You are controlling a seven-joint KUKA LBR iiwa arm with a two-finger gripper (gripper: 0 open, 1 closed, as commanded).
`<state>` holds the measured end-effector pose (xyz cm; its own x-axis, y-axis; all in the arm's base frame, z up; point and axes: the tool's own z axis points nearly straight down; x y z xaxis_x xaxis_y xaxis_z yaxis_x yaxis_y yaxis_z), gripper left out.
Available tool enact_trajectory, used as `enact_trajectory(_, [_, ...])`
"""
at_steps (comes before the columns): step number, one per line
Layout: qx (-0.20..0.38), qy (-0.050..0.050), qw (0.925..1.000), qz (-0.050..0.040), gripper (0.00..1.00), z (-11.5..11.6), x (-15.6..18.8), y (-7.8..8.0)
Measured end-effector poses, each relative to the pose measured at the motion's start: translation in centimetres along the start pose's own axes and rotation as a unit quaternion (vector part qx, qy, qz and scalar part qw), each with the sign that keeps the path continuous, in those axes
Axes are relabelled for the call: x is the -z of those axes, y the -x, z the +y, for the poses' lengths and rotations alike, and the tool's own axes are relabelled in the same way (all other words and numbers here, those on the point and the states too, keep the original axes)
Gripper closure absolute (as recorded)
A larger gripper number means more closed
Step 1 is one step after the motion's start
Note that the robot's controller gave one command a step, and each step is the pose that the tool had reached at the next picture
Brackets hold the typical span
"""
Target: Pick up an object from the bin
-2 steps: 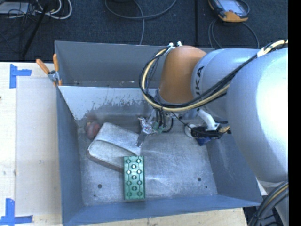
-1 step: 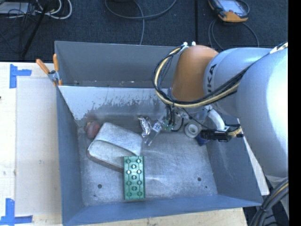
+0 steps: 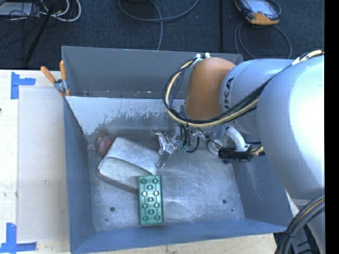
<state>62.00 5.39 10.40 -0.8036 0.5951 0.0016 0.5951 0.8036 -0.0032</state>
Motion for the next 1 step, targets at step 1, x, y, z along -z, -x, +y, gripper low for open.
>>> enact_trajectory(1, [0.002,0.0,1.0,-0.0001,1.0,0.07,0.06,-0.07])
